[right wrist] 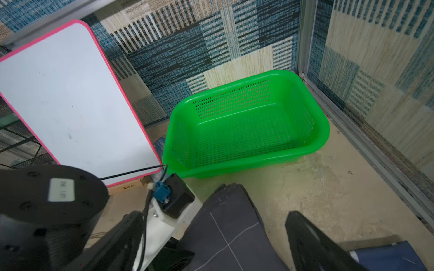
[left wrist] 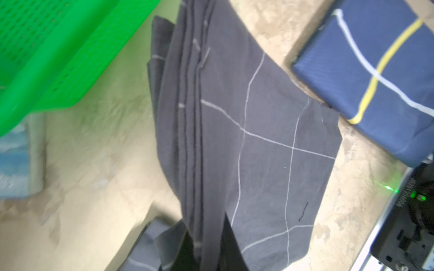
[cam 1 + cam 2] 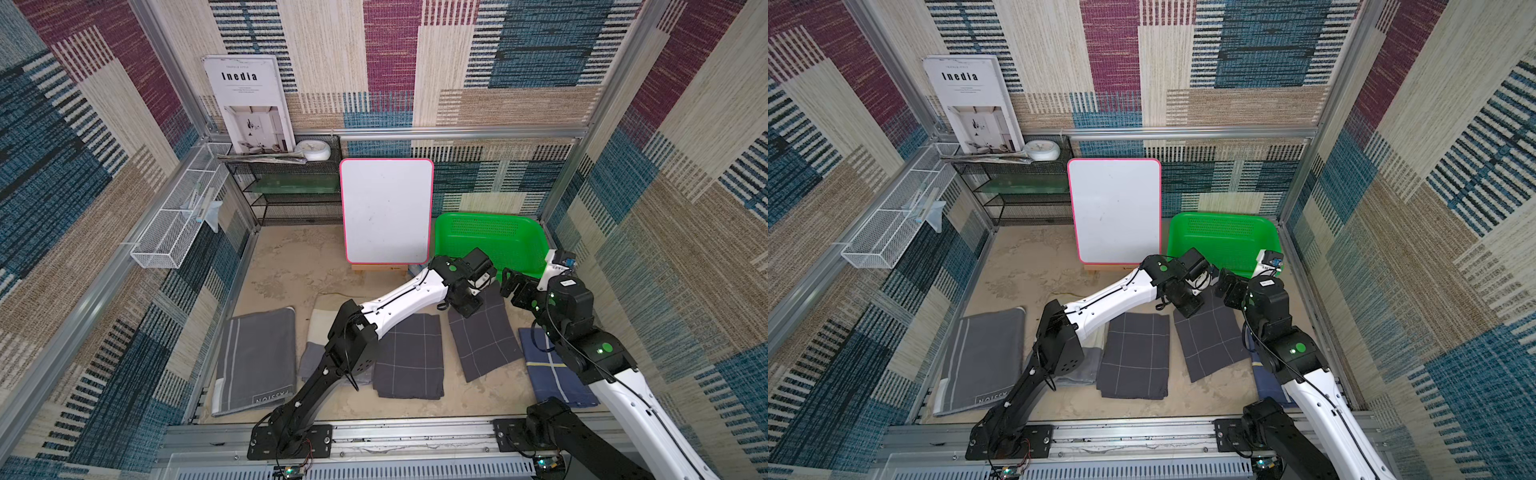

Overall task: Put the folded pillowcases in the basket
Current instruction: Pick up the pillowcase from the center of the board.

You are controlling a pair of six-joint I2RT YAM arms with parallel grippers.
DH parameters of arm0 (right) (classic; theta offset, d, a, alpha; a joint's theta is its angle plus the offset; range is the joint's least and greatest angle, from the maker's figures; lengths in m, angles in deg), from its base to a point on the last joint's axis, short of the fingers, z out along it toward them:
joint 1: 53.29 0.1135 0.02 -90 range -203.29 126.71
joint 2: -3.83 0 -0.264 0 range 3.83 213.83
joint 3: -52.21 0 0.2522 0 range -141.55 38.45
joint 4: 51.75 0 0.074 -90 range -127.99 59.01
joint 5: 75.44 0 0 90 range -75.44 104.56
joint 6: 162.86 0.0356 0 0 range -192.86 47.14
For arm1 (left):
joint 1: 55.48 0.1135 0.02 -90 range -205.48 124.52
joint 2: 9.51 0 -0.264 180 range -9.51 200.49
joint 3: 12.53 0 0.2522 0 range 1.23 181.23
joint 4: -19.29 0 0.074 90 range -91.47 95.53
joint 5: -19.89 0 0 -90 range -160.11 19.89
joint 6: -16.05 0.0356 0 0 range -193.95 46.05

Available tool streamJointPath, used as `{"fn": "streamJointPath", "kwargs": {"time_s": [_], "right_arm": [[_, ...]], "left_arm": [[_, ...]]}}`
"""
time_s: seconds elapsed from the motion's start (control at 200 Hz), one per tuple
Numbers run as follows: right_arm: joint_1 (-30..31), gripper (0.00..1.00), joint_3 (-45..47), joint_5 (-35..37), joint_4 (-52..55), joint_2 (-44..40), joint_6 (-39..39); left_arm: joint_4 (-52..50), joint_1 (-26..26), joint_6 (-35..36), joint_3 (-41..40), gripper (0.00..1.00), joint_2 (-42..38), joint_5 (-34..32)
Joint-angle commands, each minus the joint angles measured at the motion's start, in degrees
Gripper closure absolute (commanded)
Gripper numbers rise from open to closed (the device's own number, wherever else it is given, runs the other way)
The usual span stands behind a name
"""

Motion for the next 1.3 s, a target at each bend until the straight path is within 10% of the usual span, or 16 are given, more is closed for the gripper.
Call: {"fn": "streamJointPath", "kwargs": {"time_s": [0.0,0.436,1.297], "right_arm": [[-0.03,0.00,0.68,-0.36,1.28,1.71,2.13],[0.01,0.00,7.28,-12.90,1.76,9.38,6.30],[0.01,0.38,20.21,-25.69,-8.50,25.36,11.75]], "left_arm": [[1.43,1.62,-6.72,-4.89,1.00,-3.11,-2.66],[16.66,5.44,-28.58,-30.66,1.00,-16.50,-8.04],[22.99,7.15,-31.81,-40.37,1.00,-16.70,-5.92]]}}
